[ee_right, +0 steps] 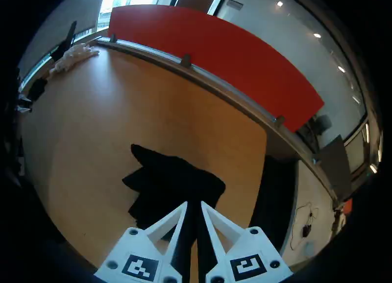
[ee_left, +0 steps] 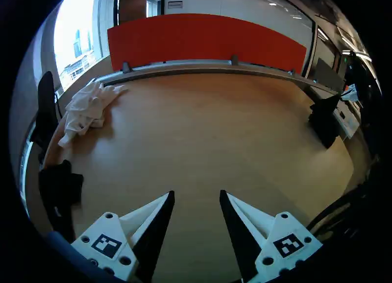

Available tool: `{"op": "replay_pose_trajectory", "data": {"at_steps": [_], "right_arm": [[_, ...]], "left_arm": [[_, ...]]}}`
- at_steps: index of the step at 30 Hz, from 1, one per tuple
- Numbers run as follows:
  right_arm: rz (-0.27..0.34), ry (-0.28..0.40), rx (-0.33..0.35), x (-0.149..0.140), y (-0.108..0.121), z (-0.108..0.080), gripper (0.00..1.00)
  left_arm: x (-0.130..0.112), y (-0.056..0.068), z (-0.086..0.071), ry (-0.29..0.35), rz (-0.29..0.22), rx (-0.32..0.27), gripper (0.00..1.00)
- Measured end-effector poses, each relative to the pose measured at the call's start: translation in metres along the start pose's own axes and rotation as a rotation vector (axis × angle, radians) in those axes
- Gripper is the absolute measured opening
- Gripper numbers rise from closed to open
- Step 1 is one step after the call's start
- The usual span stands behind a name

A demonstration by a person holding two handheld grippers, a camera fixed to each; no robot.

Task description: Fold towel

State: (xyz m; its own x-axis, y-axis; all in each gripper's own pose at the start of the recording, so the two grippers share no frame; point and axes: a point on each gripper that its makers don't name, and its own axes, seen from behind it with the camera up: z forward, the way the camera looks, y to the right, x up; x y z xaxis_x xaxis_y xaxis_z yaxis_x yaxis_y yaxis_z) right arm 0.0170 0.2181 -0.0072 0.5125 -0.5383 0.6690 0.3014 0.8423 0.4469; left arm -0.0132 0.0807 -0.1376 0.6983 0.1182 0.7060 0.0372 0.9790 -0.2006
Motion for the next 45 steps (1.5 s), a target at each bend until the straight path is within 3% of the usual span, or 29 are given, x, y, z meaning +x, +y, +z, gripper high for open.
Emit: {"op": "replay_pose_trajectory", "data": {"at_steps": [14, 32, 45], "right_arm": [[0.043, -0.075, -0.022, -0.046, 0.004, 0.001, 0.04], [0.097, -0.179, -0.019, -0.102, -0.003, 0.017, 0.04], [0.154, -0.208, -0.008, -0.122, -0.01, 0.029, 0.04]], "left_arm": [[-0.003, -0.003, -0.002, -0.003, 0.001, 0.005, 0.67], [-0.004, -0.003, -0.003, -0.008, 0.009, 0.008, 0.67], [-0.002, -0.005, -0.005, -0.01, 0.014, 0.015, 0.67]]}}
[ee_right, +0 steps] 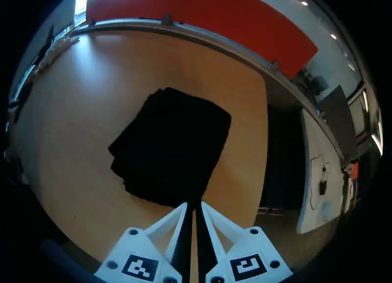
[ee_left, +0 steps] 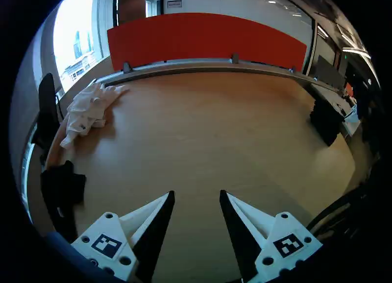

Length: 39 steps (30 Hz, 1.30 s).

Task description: Fold towel

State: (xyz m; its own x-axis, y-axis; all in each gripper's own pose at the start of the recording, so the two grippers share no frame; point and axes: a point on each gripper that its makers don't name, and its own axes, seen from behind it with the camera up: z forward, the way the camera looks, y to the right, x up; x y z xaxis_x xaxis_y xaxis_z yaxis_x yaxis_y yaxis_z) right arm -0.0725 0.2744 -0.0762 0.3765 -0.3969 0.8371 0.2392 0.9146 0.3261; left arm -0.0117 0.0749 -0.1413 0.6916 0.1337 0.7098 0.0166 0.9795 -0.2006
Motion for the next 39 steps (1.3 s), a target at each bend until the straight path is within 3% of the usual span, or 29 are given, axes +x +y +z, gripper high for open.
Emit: {"op": "replay_pose_trajectory", "data": {"at_steps": [21, 39], "right_arm": [[0.094, -0.069, -0.01, -0.027, -0.002, 0.036, 0.04], [0.129, -0.086, -0.022, -0.034, -0.002, 0.049, 0.05]], "left_arm": [[-0.005, -0.003, -0.002, -0.018, 0.006, 0.015, 0.67], [-0.009, -0.004, -0.001, -0.031, 0.009, 0.02, 0.67]]}}
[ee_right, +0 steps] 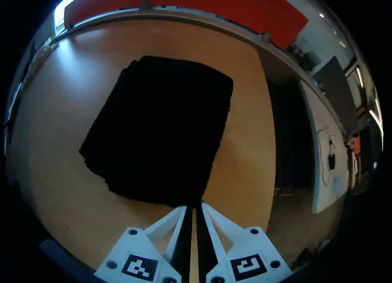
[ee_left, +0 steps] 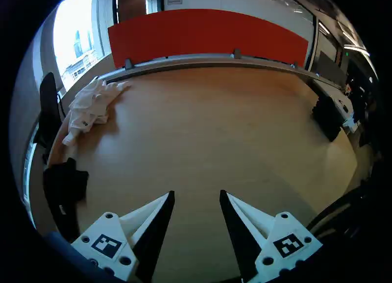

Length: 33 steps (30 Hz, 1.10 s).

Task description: Fold towel

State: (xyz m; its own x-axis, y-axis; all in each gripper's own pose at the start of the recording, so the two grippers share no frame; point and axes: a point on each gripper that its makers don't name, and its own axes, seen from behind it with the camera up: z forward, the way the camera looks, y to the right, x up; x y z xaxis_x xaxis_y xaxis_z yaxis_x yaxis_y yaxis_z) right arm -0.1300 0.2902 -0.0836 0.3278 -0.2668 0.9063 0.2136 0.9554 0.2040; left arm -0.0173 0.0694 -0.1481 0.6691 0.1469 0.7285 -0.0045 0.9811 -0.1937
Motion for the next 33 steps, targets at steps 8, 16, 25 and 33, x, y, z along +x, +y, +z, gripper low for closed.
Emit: {"op": "replay_pose_trajectory", "data": {"at_steps": [8, 16, 25, 33], "right_arm": [[0.007, -0.005, -0.019, 0.0, 0.002, 0.003, 0.05], [0.005, 0.003, -0.023, 0.0, 0.0, 0.001, 0.06], [0.009, 0.039, -0.033, 0.003, 0.0, -0.01, 0.08], [0.019, 0.064, -0.052, 0.005, 0.0, -0.019, 0.19]], "left_arm": [[-0.002, -0.001, -0.002, -0.001, 0.002, 0.004, 0.67], [-0.002, -0.002, -0.004, 0.003, 0.001, 0.005, 0.67], [0.001, -0.002, -0.004, 0.012, -0.011, -0.003, 0.67], [0.003, 0.0, -0.002, 0.02, -0.008, -0.011, 0.67]]}}
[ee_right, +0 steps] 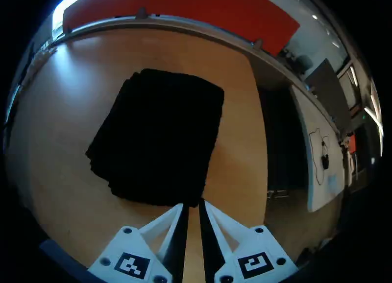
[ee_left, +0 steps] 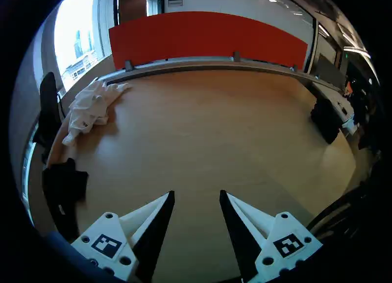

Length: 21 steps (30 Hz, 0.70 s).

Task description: Fold towel

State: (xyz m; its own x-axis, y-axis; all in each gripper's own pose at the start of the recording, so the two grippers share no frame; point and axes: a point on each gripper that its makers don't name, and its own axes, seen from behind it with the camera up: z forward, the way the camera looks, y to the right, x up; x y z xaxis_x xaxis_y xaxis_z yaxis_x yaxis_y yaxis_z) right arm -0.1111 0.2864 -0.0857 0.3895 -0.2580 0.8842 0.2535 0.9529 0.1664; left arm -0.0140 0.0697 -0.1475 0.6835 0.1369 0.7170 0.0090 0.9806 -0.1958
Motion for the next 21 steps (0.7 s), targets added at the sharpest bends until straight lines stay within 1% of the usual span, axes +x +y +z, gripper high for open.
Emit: {"op": "replay_pose_trajectory", "data": {"at_steps": [4, 5, 8, 11, 12, 13, 21], "right_arm": [[0.005, 0.008, -0.012, 0.001, 0.0, -0.003, 0.28], [0.006, 0.009, -0.014, 0.001, 0.001, -0.004, 0.32], [0.014, 0.023, -0.005, 0.002, -0.003, -0.007, 0.57], [0.03, 0.051, 0.008, 0.007, -0.008, -0.01, 0.82], [0.035, 0.059, 0.011, 0.009, -0.009, -0.011, 0.92], [0.039, 0.065, 0.013, 0.011, -0.01, -0.012, 0.99], [0.051, 0.085, 0.015, 0.018, -0.014, -0.018, 1.0]], "left_arm": [[0.001, 0.001, 0.001, 0.003, 0.002, -0.004, 0.67], [0.001, 0.001, 0.001, 0.004, 0.002, -0.005, 0.67], [0.003, 0.001, 0.002, 0.008, 0.001, -0.007, 0.67], [0.004, 0.001, 0.002, 0.009, -0.002, -0.009, 0.67], [0.004, 0.001, 0.003, 0.01, -0.003, -0.01, 0.67], [0.004, 0.001, 0.003, 0.011, -0.003, -0.011, 0.67], [0.006, 0.0, 0.002, 0.016, -0.001, -0.014, 0.67]]}}
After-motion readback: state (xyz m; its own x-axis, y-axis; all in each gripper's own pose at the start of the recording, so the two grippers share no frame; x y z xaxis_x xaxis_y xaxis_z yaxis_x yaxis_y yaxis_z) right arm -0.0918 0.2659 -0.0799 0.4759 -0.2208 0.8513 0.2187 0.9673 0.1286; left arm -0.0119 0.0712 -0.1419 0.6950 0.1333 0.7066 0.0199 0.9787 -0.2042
